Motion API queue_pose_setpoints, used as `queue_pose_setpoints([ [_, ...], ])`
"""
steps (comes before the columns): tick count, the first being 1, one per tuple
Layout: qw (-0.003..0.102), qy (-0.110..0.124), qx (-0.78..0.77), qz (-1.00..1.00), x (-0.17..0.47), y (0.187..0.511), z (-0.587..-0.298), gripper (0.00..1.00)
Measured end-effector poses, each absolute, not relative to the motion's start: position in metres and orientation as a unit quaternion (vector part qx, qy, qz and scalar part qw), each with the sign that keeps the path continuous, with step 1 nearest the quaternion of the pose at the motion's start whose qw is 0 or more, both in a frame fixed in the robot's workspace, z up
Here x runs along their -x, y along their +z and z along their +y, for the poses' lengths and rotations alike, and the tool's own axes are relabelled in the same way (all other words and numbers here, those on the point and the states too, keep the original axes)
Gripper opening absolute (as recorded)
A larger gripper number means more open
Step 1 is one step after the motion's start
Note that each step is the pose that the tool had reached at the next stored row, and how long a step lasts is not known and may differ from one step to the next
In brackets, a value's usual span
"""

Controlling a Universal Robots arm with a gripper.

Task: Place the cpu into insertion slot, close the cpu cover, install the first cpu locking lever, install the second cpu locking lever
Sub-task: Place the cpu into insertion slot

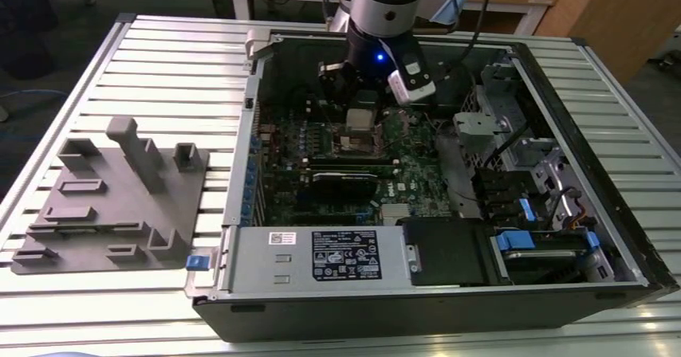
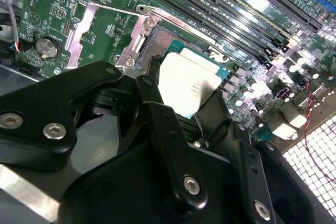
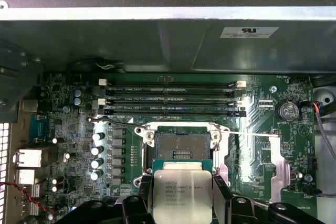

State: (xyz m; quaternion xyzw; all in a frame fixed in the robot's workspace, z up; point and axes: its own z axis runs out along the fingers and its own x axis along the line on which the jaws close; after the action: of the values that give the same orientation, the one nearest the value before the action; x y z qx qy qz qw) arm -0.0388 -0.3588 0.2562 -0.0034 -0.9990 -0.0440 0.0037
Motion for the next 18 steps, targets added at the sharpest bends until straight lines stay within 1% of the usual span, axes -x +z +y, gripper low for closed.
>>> queue_pose_setpoints([
  [18, 0.001, -0.044, 0.063, -0.997, 0.0388, 0.2554, -0.3588, 0.54],
])
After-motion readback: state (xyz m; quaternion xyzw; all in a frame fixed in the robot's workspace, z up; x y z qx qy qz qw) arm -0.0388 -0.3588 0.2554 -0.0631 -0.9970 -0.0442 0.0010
